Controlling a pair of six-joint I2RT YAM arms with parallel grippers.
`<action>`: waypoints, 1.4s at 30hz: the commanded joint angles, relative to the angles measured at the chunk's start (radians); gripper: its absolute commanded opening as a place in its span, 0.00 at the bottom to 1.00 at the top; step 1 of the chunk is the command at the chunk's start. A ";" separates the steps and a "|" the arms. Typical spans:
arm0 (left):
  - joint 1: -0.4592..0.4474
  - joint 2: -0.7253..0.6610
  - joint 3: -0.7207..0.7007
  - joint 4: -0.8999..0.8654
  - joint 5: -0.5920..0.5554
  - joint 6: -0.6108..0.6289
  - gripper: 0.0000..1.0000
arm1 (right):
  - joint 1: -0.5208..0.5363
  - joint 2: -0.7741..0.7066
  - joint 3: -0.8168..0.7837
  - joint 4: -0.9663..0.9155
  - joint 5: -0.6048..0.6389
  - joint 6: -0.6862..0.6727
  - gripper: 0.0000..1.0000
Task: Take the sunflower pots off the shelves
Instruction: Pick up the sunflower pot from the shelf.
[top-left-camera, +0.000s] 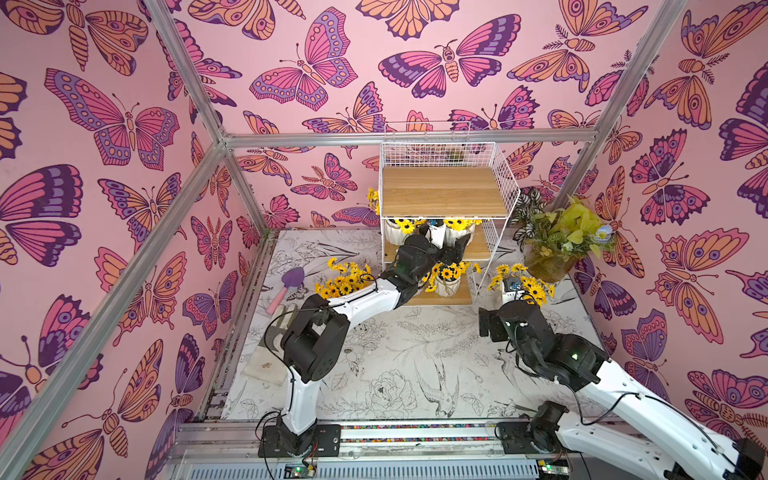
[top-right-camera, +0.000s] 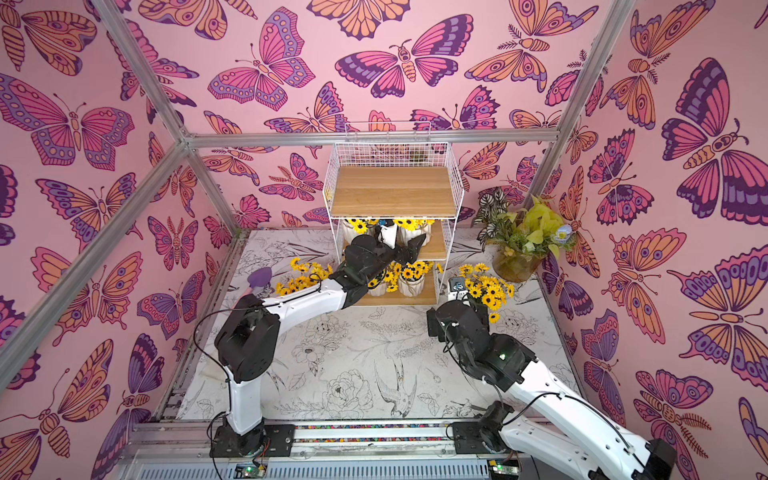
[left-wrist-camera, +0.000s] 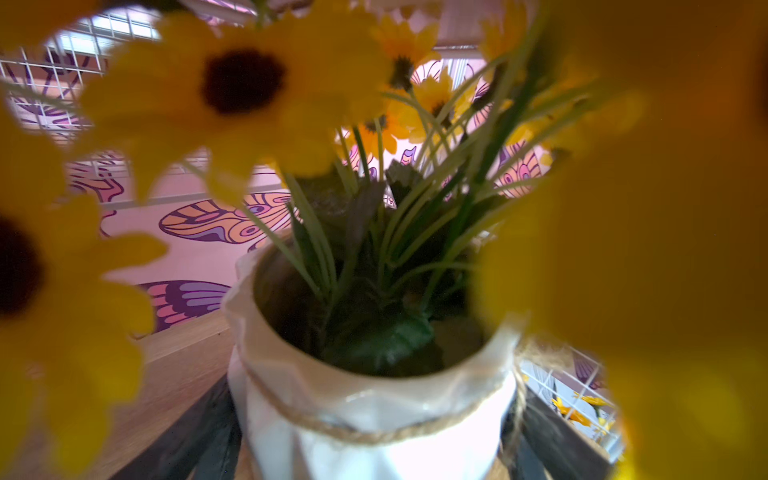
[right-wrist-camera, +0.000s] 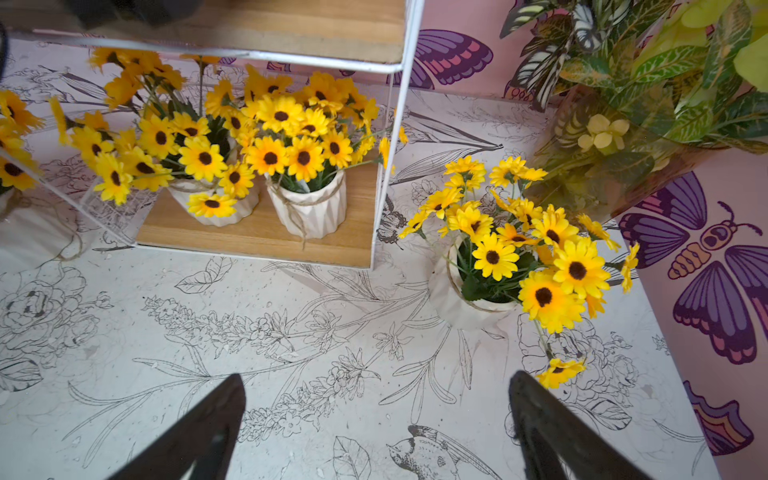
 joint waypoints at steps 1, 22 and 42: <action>-0.045 0.043 -0.093 -0.199 0.014 0.002 0.62 | -0.019 -0.006 0.025 0.008 0.020 -0.013 0.99; -0.063 0.266 0.126 -0.213 -0.135 0.100 1.00 | -0.027 0.007 -0.013 0.023 -0.002 0.000 0.99; -0.076 0.273 0.045 -0.106 -0.253 0.116 0.63 | -0.040 0.064 0.035 0.056 -0.003 -0.021 0.99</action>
